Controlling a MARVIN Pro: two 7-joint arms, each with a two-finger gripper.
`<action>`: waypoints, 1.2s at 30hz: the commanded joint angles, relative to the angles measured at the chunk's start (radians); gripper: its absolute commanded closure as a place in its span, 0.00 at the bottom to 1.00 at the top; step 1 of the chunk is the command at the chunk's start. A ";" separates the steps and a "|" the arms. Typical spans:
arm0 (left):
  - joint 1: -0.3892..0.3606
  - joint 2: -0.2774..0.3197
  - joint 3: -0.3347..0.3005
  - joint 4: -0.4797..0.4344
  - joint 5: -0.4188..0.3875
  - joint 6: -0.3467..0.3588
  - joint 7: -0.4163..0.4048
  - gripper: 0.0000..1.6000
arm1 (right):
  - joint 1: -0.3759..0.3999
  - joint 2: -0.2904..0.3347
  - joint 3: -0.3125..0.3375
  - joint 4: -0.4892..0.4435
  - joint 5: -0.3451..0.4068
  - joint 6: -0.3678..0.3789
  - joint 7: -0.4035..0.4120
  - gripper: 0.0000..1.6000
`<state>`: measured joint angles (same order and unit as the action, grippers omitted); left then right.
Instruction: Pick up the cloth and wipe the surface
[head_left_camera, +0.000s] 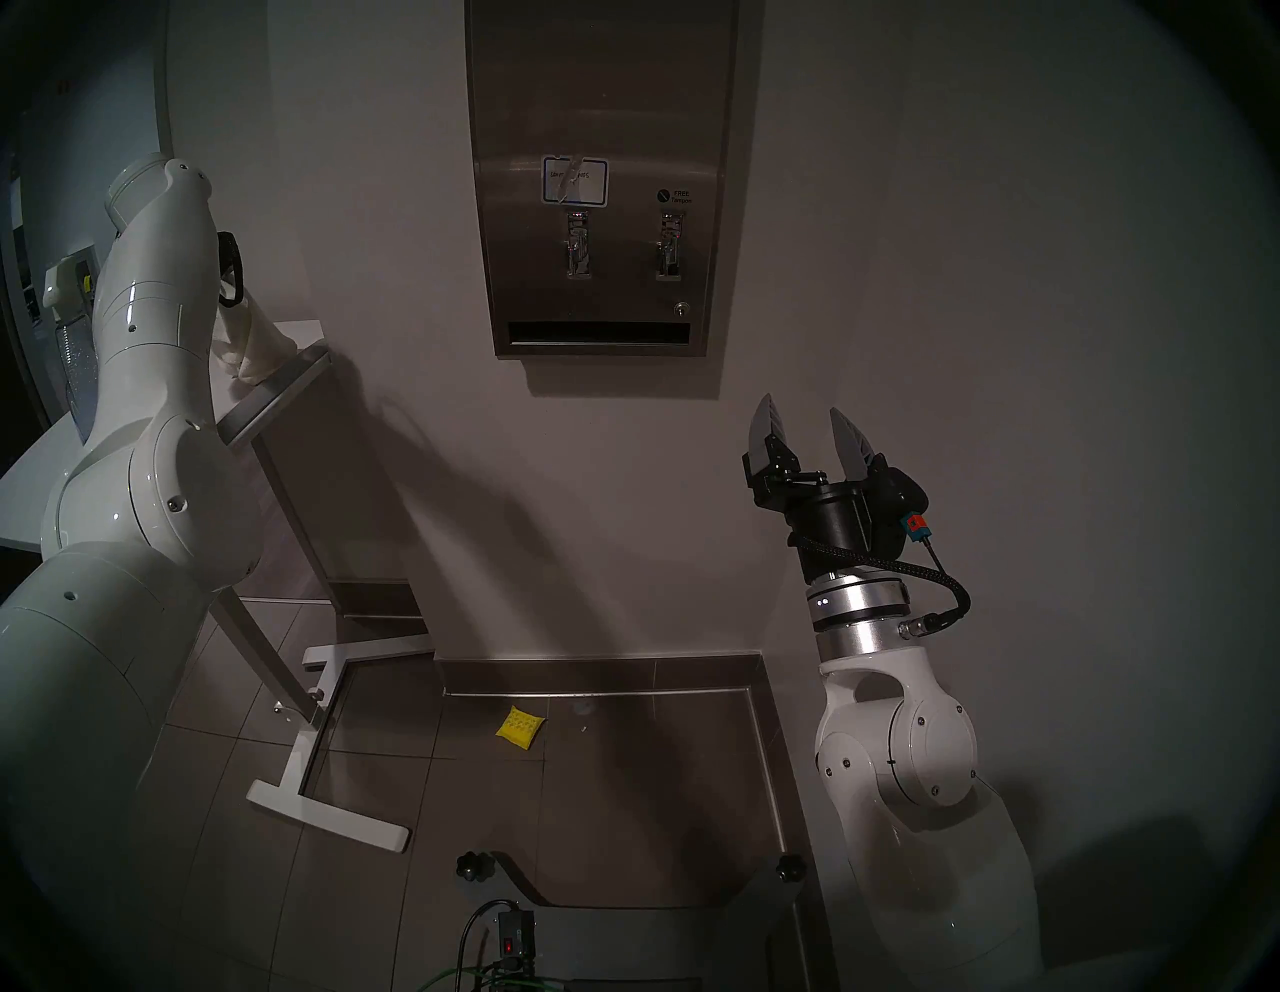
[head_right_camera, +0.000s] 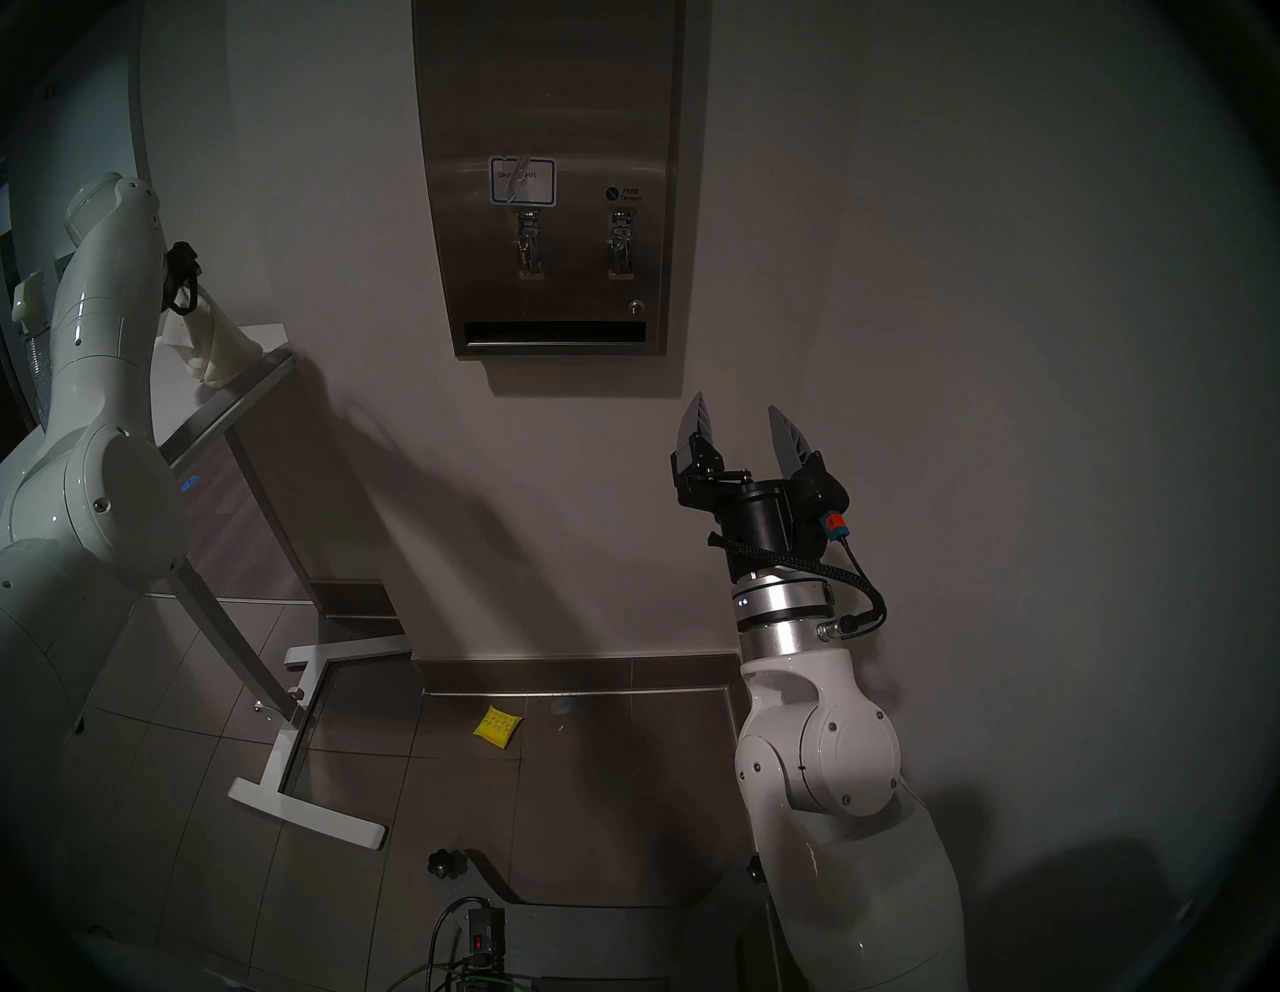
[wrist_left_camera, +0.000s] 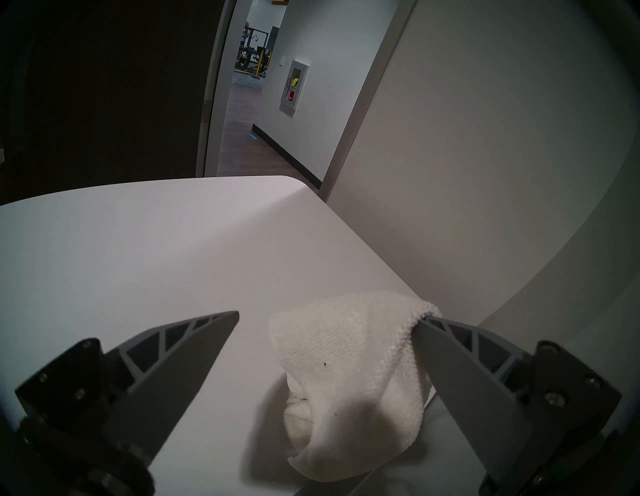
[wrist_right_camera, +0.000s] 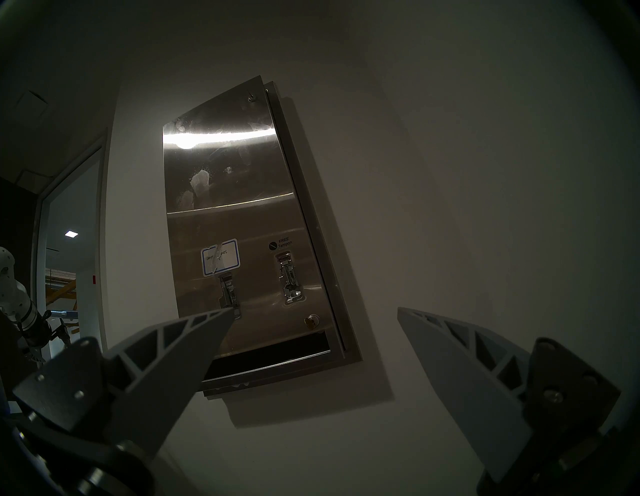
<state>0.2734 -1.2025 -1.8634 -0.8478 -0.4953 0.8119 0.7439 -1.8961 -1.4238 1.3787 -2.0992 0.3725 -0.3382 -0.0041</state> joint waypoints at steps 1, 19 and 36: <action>-0.080 0.003 0.024 -0.008 0.015 -0.027 0.013 0.25 | 0.011 -0.002 0.000 -0.033 -0.003 -0.007 0.002 0.00; -0.148 -0.020 -0.076 0.051 -0.056 -0.094 0.085 0.00 | 0.010 -0.007 0.002 -0.033 -0.004 -0.007 0.007 0.00; -0.215 -0.038 -0.133 0.104 -0.097 -0.142 0.160 1.00 | 0.009 -0.011 0.004 -0.032 -0.006 -0.006 0.011 0.00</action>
<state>0.1488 -1.2393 -1.9773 -0.7407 -0.5732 0.6956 0.8983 -1.8981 -1.4332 1.3835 -2.0987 0.3692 -0.3378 0.0048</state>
